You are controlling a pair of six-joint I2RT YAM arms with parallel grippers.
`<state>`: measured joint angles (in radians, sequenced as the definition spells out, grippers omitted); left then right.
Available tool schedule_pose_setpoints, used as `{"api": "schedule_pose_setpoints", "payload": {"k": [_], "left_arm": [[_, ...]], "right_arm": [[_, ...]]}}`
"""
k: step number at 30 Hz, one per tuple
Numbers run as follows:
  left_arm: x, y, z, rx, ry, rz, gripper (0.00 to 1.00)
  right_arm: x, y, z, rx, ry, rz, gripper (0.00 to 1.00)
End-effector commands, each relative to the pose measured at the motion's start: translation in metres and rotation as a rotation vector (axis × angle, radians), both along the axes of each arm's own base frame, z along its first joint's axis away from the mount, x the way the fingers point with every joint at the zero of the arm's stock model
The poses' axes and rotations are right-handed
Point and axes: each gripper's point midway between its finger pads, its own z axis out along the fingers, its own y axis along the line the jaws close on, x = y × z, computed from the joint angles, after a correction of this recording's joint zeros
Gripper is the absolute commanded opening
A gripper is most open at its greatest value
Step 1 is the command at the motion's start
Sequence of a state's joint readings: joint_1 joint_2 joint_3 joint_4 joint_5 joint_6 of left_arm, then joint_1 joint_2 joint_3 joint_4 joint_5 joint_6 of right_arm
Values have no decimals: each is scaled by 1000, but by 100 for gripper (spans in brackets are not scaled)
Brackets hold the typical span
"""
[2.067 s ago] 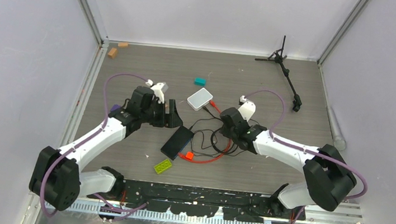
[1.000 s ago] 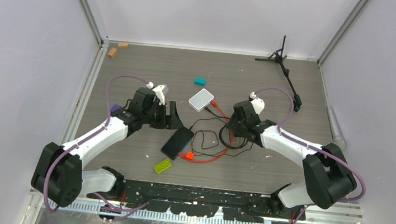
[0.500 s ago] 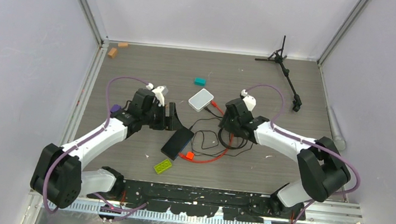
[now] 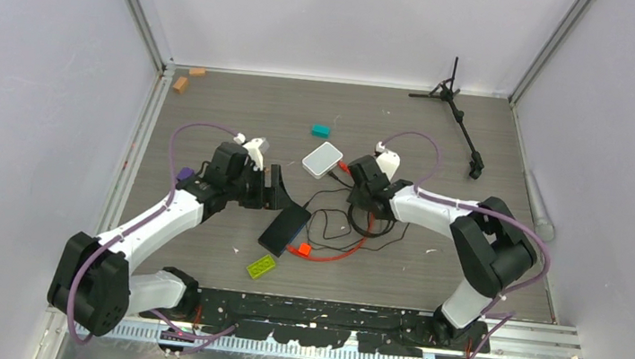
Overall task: Insert the plug into the switch port
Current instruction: Pick up the connector from the center of the board.
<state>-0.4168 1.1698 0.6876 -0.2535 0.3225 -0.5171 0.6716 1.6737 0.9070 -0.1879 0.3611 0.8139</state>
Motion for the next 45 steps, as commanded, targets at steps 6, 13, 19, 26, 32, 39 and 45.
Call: {"api": "schedule_pose_setpoints", "payload": {"k": [6, 13, 19, 26, 32, 39, 45], "left_arm": [[-3, 3, 5, 3, -17, 1, 77], [-7, 5, 8, -6, -22, 10, 77], [-10, 6, 25, -21, -66, 5, 77], [-17, -4, 78, -122, -212, -67, 76], [-31, -15, 107, -198, -283, -171, 76], [-41, -16, 92, -218, -232, -184, 75], [-47, -15, 62, -218, -175, -168, 74]], "right_arm": [[32, 8, 16, 9, -108, -53, 30], [23, 7, 4, 3, -70, -27, 30], [5, 2, 34, 37, -93, 33, 5], [-50, 17, 78, 97, 36, 356, 0], [-111, 44, 89, 270, 265, 636, 0], [-155, 59, 77, 419, 472, 788, 0], [-185, 77, 85, 505, 497, 1004, 1]]}}
